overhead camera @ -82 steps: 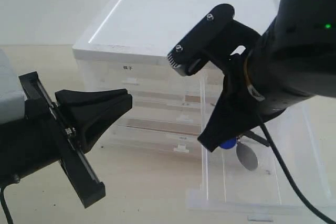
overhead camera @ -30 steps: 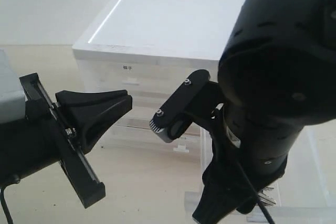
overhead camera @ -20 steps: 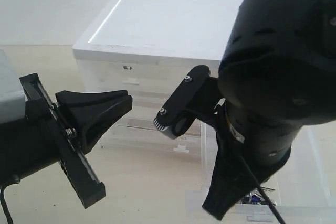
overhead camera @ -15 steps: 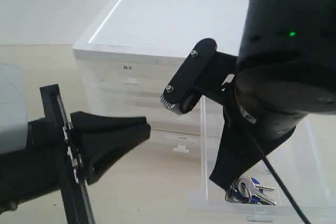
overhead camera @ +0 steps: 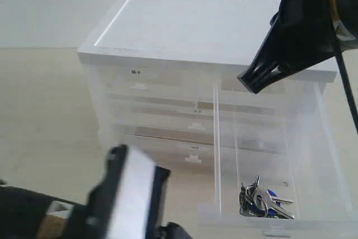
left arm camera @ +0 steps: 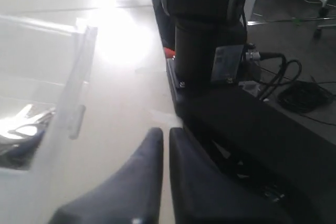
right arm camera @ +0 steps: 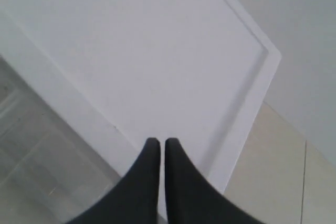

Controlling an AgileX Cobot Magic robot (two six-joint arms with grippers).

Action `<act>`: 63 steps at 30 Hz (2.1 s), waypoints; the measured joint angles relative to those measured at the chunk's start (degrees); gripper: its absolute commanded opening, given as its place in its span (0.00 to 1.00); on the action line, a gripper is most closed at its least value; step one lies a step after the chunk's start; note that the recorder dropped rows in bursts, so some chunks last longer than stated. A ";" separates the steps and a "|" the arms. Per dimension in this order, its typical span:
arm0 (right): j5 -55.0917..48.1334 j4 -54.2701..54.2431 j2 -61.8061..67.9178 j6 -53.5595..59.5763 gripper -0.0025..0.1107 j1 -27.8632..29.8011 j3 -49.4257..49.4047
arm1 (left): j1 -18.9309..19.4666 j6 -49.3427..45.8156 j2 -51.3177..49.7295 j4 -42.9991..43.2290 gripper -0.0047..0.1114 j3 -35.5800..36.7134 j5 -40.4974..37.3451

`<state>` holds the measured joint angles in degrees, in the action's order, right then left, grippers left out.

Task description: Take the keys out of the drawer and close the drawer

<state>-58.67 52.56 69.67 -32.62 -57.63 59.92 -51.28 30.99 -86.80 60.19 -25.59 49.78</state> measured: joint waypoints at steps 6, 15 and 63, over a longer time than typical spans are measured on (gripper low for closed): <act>-0.07 -1.58 -1.67 -0.55 0.02 2.38 0.00 | -3.41 -10.95 -11.38 -11.76 0.08 -3.00 -0.26; 2.35 -7.85 -2.97 3.07 0.02 2.65 0.00 | -4.03 -19.81 -11.49 -24.12 0.08 -6.52 -4.70; 2.49 -11.24 -2.97 4.55 0.02 2.65 0.00 | -12.01 -35.03 -15.46 -42.02 0.08 -18.58 -9.87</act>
<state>-56.18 41.32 66.71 -28.07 -54.98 59.92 -63.29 -4.03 -102.25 18.17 -44.17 39.91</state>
